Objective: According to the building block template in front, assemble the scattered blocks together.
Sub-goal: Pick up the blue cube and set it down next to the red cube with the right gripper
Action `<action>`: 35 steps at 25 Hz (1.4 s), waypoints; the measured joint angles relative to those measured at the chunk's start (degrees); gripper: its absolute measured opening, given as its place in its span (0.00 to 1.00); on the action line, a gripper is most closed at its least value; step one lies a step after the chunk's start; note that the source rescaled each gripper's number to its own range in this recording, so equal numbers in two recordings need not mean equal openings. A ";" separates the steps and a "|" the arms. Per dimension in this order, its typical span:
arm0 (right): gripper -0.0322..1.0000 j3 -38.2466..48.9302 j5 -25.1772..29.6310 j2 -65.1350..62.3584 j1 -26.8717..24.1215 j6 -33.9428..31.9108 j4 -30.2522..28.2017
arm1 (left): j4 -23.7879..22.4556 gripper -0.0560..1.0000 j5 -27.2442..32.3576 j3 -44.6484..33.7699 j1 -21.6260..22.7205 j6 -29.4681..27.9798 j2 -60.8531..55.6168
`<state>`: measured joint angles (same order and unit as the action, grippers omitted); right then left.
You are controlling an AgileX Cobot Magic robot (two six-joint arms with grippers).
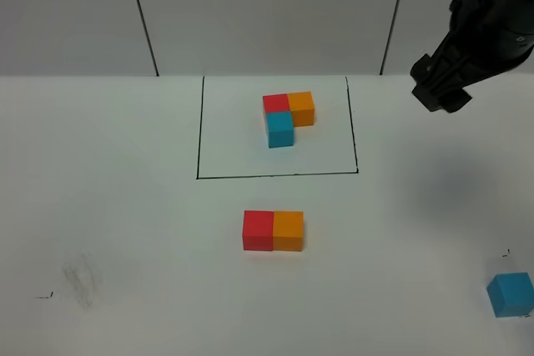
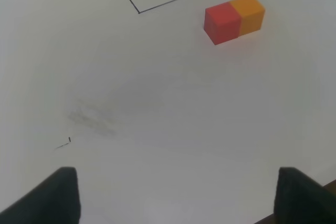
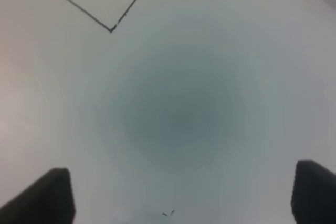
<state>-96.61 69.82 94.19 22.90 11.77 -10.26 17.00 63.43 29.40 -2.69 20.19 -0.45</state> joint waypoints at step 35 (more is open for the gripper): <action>0.73 20.89 0.35 -18.87 -0.36 18.29 -6.56 | 0.00 0.86 0.00 0.00 0.00 0.00 0.00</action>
<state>-75.72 70.16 75.31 22.54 30.06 -16.82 17.00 63.43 29.40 -2.69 20.19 -0.45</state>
